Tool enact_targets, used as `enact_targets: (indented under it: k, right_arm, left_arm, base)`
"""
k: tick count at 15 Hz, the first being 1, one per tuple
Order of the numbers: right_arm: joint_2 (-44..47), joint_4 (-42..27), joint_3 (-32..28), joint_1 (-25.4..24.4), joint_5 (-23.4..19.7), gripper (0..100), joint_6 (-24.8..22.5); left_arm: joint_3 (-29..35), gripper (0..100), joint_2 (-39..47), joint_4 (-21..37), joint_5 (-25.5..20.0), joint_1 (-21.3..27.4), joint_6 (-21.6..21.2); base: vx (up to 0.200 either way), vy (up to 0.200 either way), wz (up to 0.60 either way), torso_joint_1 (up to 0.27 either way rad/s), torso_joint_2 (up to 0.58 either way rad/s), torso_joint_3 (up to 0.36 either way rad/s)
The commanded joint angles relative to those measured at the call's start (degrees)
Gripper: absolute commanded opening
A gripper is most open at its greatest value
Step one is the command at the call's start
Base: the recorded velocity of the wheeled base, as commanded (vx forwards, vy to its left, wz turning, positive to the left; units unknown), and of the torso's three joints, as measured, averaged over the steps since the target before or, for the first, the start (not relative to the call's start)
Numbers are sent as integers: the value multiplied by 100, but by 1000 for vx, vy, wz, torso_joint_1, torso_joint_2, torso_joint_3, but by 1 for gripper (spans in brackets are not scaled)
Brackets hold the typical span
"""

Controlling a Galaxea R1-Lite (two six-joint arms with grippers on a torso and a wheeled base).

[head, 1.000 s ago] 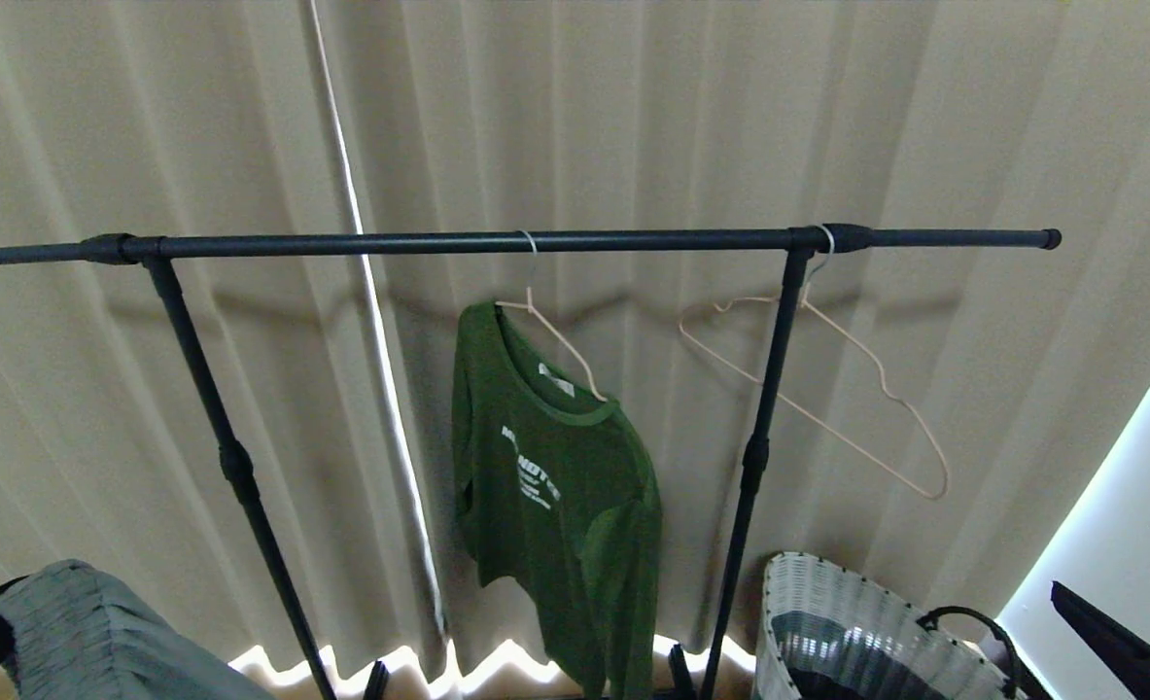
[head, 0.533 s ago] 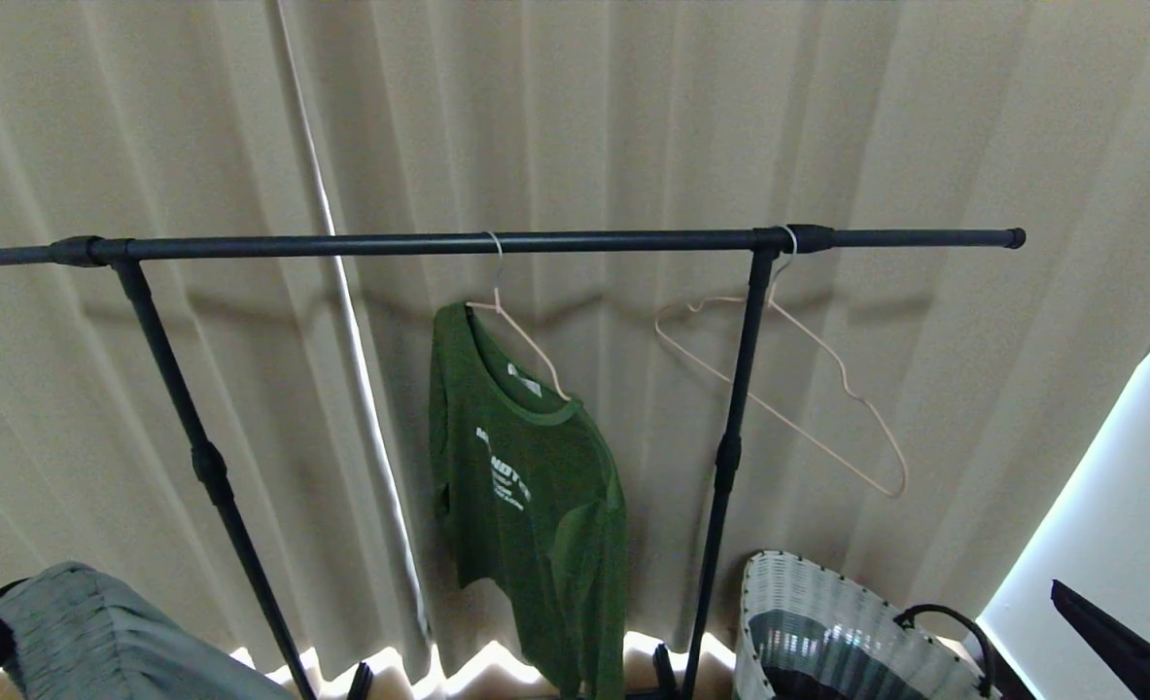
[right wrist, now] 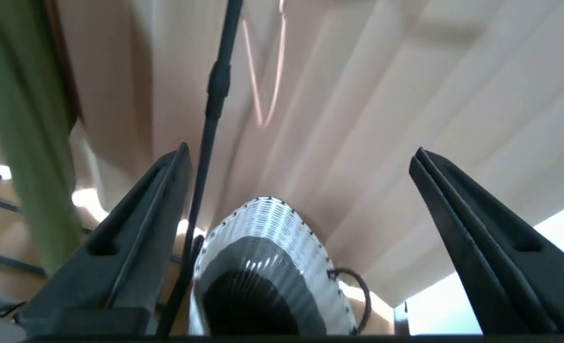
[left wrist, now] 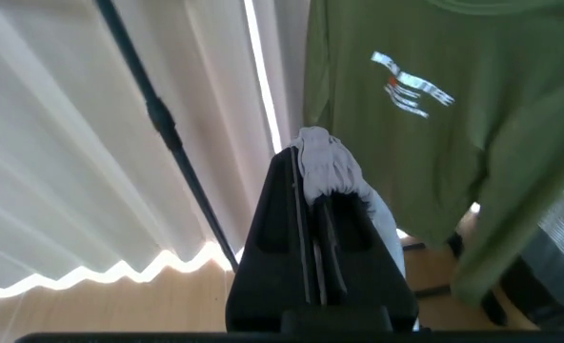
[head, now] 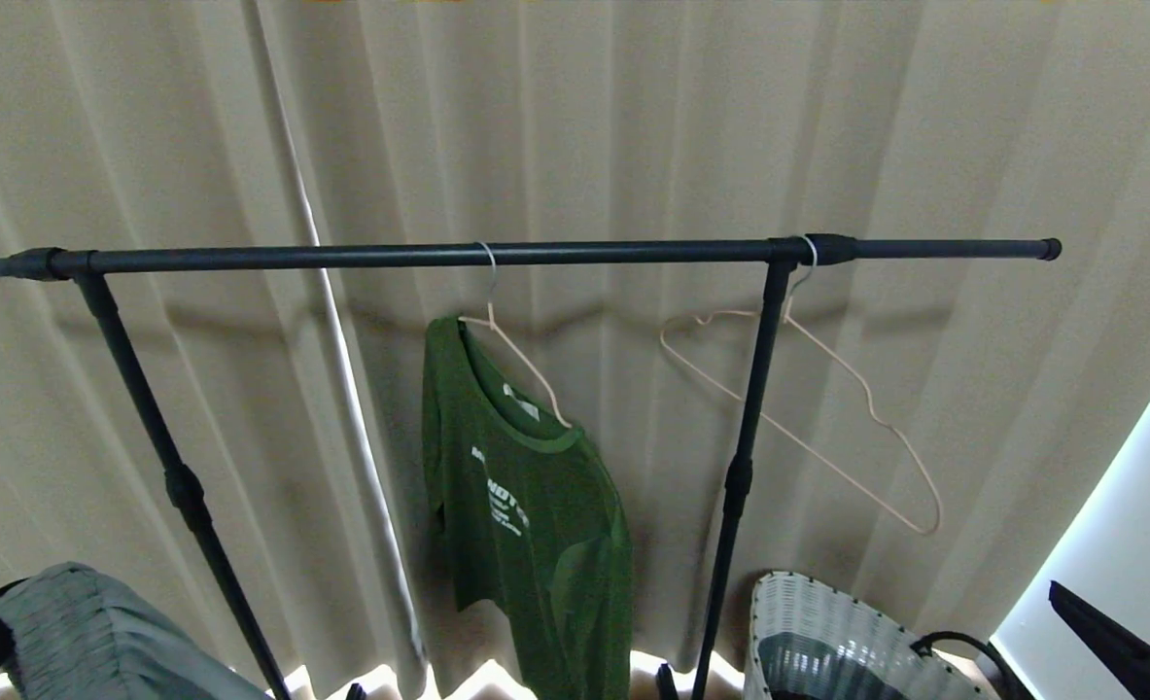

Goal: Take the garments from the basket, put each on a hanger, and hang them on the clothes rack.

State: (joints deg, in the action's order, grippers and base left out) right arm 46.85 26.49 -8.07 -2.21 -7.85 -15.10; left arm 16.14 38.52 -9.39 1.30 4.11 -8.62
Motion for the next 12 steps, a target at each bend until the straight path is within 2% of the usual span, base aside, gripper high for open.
enact_targets:
  k: [1,2,4,6,9,12]
  right_arm:
    - [0,-4,7,-8,-6,100,-1]
    - [-18,5,-2,-8,-6,100,7]
    - [17,-4,-10,-8,-24,100,95]
    - [413,5,-186,-8,-270,100,210]
    - [1283,-91,-942,-8,-305,100,218]
    - [2443,-962,-2304,-272,-314,100,218]
  left_arm:
    - [-14,0,-3,-2,1,2,-8]
    - [-32,0,-3,7,1,20,-17]
    - [-102,0,-108,-2,1,345,-17]
    - [-225,0,-293,-2,10,776,-26]
    - [-234,0,-407,7,10,943,-149]
    - [-217,0,-416,7,10,943,-166]
  base:
    - [200,0,0,7,2,2]
    - [200,0,0,2,-2,2]
    - [0,0,0,0,0,0]
    - [0,0,0,0,0,0]
    - [0,0,0,0,0,0]
    - [0,0,0,0,0,0]
